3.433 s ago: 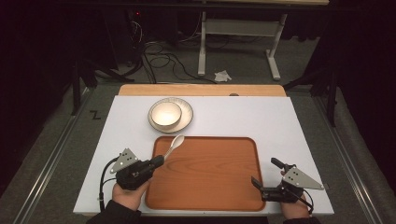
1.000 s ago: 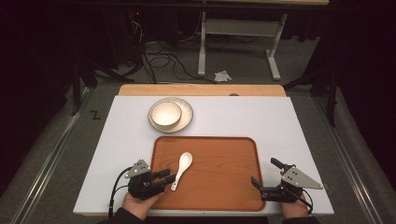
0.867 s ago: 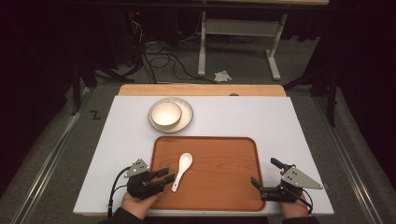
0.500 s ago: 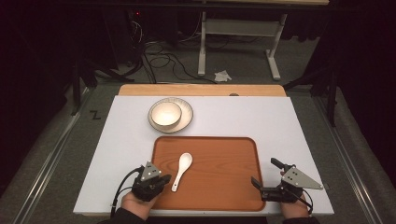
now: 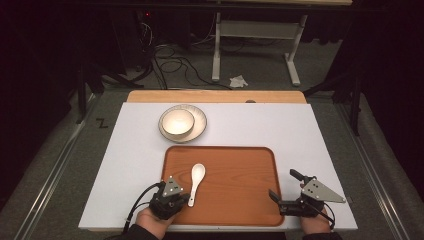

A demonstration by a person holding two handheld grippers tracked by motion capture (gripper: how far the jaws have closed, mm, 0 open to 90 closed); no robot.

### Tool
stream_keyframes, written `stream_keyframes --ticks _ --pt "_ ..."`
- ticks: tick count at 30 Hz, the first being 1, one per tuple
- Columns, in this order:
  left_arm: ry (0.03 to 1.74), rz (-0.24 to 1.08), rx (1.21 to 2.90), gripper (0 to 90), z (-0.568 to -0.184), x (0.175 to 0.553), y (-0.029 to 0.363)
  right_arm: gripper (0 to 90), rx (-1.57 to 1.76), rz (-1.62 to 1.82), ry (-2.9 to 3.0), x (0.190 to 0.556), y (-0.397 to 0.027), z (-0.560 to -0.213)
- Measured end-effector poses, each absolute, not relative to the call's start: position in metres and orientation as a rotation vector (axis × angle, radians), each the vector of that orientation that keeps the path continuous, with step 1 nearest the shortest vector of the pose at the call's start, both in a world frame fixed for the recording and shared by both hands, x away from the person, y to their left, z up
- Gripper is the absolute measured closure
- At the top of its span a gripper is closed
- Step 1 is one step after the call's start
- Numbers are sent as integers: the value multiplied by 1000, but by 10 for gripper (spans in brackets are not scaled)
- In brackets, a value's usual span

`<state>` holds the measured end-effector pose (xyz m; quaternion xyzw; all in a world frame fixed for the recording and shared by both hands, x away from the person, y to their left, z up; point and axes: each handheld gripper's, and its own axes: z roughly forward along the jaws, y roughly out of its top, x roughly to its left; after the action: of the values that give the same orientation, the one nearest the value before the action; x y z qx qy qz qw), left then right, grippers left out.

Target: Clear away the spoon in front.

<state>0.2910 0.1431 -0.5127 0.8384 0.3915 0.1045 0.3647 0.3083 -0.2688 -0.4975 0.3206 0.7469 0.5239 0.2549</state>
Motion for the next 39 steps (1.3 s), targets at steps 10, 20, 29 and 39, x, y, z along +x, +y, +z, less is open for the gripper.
stream_keyframes --ticks 10,20,29,39 --pt "969 240 2165 899 -515 288 133 10 872 1423 2030 308 -268 -498" --pt "976 256 2133 898 -512 288 137 10 872 1423 2030 308 -269 -498" --pt "1015 287 2057 847 -506 291 151 10 873 1425 2030 308 -268 -498" --pt "1026 412 1952 533 -496 294 178 10 872 1423 2031 308 -268 -498"
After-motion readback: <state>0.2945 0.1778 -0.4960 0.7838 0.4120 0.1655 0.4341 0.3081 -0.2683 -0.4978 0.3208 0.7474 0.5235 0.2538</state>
